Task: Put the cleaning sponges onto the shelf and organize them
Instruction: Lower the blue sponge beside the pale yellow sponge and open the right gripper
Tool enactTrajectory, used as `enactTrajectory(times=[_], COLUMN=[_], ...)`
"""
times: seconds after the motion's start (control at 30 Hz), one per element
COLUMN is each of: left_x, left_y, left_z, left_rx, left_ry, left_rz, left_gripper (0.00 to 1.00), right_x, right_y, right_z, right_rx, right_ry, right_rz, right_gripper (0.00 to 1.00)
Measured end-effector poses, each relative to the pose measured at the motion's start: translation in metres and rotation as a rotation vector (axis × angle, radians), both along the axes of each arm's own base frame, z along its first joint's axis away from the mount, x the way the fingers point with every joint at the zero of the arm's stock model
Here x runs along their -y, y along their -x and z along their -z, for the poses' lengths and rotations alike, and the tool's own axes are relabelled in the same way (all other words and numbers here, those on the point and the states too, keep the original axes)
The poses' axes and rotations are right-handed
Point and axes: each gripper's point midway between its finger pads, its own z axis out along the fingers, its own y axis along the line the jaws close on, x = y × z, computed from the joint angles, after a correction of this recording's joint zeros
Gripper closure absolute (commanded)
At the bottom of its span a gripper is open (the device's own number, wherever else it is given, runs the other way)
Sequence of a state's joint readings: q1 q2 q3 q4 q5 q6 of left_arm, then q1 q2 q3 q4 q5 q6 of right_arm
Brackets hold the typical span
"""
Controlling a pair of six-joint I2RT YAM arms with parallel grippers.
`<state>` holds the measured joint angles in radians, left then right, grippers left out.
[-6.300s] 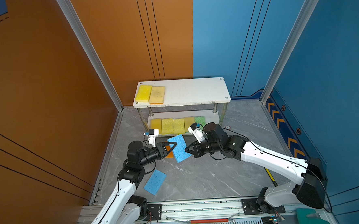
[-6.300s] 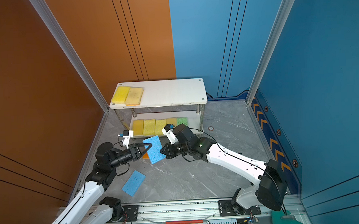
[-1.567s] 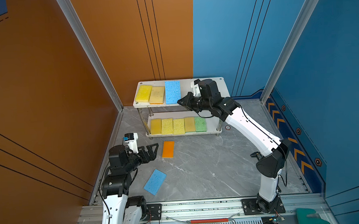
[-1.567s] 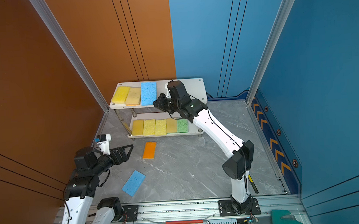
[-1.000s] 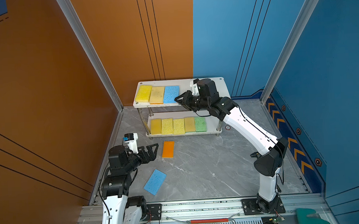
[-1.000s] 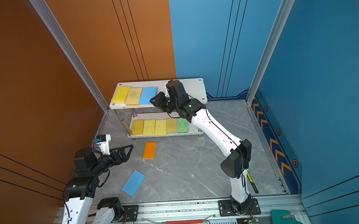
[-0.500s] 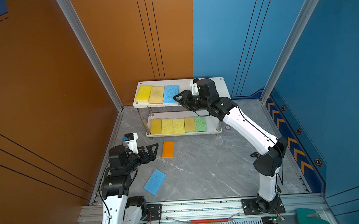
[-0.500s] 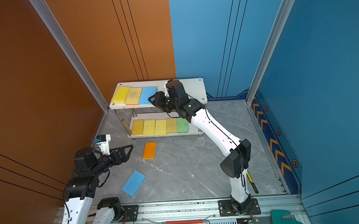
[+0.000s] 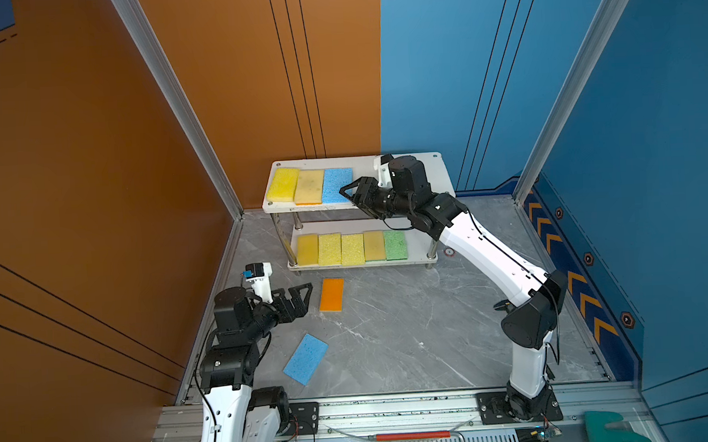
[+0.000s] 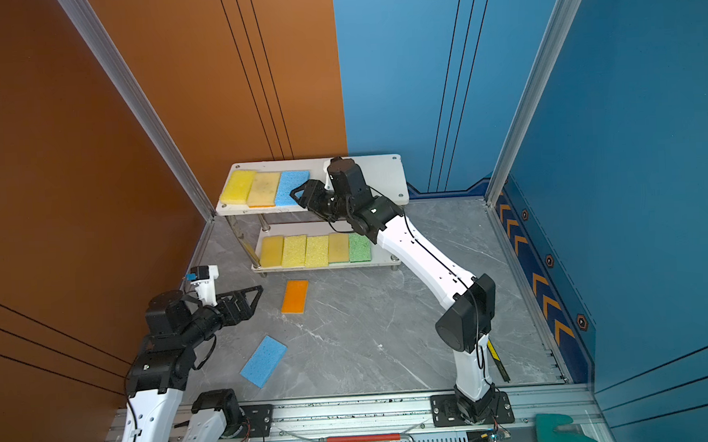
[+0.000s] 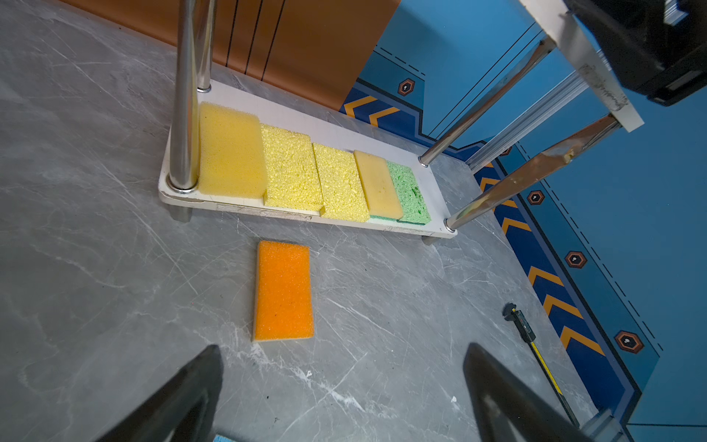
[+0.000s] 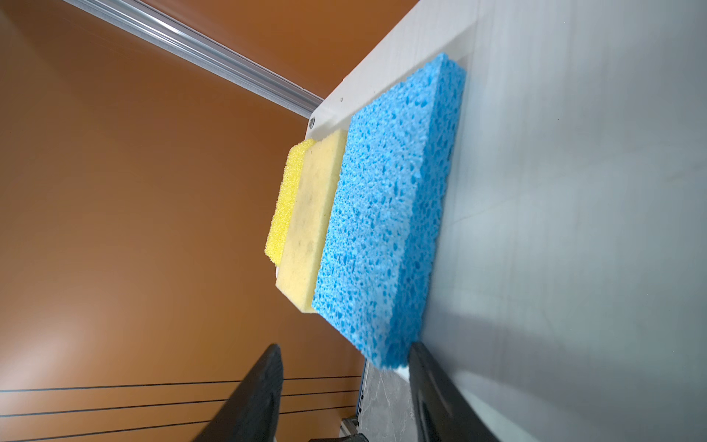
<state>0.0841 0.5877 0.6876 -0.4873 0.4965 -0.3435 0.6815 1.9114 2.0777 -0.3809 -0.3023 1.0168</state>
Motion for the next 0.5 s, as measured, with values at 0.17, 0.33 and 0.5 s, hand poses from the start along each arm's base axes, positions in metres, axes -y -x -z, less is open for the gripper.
enactTrajectory(times=[0.17,0.33,0.5], left_x=[0.000,0.000,0.000], left_y=[0.000,0.000,0.000], left_z=[0.000,0.000,0.000], left_rx=[0.000,0.000,0.000], left_ry=[0.000,0.000,0.000], left_rz=[0.000,0.000,0.000], left_gripper=[0.02,0.02,0.02], right_x=[0.007,0.012,0.009], right_y=[0.002,0.006,0.017], right_z=[-0.002,-0.002,-0.001], right_rx=[0.017,0.020,0.040], right_ry=[0.019,0.035,0.059], right_rz=[0.021,0.038,0.026], right_gripper=[0.38,0.37,0.31])
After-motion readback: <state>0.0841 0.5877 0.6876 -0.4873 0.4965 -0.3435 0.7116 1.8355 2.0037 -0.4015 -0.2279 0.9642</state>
